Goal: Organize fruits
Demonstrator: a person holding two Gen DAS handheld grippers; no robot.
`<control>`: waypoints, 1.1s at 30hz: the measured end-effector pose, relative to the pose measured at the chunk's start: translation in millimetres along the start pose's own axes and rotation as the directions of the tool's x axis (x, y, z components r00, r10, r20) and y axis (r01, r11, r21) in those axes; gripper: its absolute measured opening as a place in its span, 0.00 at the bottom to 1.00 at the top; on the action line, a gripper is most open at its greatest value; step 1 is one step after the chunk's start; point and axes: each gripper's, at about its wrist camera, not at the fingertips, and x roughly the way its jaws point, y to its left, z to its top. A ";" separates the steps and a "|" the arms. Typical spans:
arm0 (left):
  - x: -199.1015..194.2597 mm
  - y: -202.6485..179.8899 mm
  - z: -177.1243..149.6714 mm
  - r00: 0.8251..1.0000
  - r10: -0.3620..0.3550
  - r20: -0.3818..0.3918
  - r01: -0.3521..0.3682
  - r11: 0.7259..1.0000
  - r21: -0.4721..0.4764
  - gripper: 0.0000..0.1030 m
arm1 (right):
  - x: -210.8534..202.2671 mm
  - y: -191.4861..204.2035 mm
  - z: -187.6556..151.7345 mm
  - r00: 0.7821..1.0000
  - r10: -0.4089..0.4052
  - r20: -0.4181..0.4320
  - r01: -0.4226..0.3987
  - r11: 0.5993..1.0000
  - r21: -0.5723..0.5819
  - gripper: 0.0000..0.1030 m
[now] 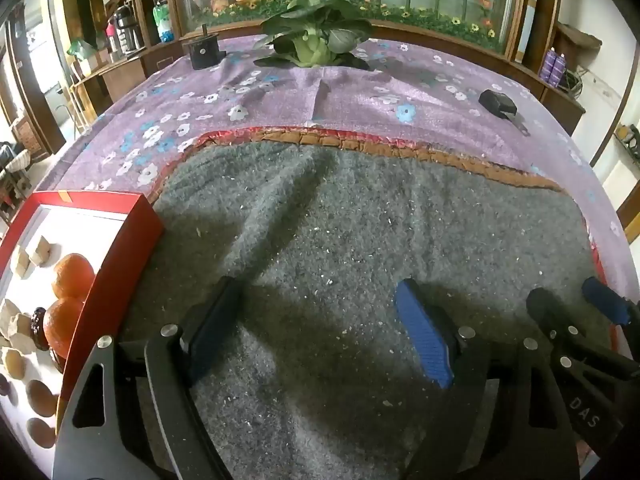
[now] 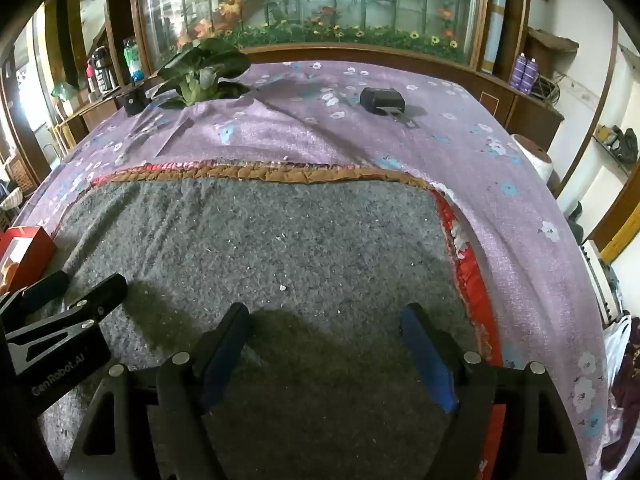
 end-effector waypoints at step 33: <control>0.2 0.4 0.0 1.000 -0.017 -0.004 0.017 1.000 -0.013 0.80 | 0.3 -0.5 0.0 1.000 0.010 -0.003 -0.010 1.000 0.007 0.77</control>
